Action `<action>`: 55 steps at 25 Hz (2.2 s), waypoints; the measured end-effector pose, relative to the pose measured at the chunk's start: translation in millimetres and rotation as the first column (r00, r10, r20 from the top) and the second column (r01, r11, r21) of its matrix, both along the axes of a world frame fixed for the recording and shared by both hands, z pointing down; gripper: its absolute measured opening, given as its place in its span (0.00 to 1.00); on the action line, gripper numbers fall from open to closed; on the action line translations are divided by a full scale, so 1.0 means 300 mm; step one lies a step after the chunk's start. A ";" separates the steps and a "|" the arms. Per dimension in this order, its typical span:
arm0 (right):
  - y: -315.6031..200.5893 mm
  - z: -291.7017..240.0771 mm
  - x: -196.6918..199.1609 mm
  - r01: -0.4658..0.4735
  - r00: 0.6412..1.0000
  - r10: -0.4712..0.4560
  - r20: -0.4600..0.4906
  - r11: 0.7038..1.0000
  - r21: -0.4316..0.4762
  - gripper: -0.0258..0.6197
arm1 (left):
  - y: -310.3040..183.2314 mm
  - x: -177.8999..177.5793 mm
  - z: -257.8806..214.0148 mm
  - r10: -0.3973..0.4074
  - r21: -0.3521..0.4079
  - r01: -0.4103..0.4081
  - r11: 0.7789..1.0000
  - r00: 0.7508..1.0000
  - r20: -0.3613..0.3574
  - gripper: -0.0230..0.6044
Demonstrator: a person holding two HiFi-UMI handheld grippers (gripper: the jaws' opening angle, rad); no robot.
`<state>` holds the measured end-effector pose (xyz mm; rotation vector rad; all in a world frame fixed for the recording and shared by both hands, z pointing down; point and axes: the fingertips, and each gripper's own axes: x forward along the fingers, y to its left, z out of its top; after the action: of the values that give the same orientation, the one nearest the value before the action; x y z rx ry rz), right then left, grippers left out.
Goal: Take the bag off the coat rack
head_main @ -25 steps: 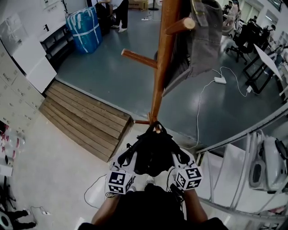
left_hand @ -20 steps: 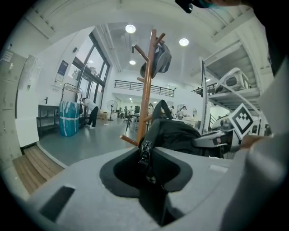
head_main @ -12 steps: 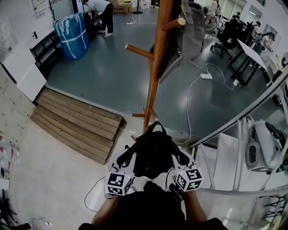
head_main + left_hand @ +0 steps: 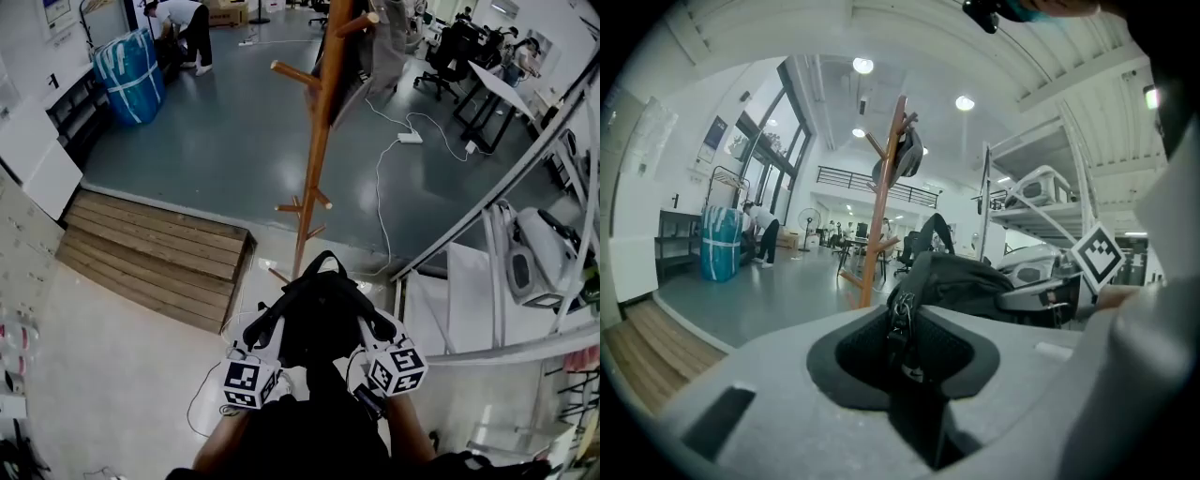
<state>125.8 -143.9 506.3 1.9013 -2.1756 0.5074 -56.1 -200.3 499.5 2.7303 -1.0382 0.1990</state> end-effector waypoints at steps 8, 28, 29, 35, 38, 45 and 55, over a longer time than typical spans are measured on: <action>0.174 0.041 -0.096 -0.037 0.999 0.038 0.033 0.999 -0.037 0.18 | 0.145 -0.082 0.026 0.034 -0.038 -0.034 0.999 0.999 0.004 0.18; 0.453 0.054 -0.029 0.046 0.997 -0.045 0.067 0.999 -0.022 0.18 | 0.466 -0.040 0.060 0.014 -0.077 -0.017 0.997 0.999 -0.029 0.18; 0.464 0.055 -0.022 0.055 0.996 -0.053 0.066 0.998 -0.022 0.18 | 0.481 -0.035 0.060 0.009 -0.080 -0.012 0.997 0.999 -0.032 0.18; 0.525 0.059 0.003 0.089 0.994 -0.087 0.069 0.996 -0.026 0.18 | 0.557 -0.016 0.066 -0.017 -0.091 0.015 0.996 0.999 -0.029 0.18; 0.560 0.066 0.019 0.103 0.992 -0.101 0.076 0.994 -0.031 0.18 | 0.605 -0.001 0.075 -0.022 -0.095 0.020 0.995 0.999 -0.024 0.18; 0.613 0.084 0.018 0.123 0.990 -0.120 0.080 0.992 -0.040 0.18 | 0.665 -0.002 0.092 -0.045 -0.115 0.042 0.993 0.999 -0.024 0.18; 0.628 0.089 0.001 0.135 0.987 -0.131 0.094 0.990 -0.047 0.18 | 0.679 -0.015 0.080 -0.058 -0.105 0.054 0.993 0.998 -0.034 0.18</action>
<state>126.2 44.7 533.0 1.7231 -2.3018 0.6316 -60.4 3.4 523.6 2.5985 -1.0623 0.1877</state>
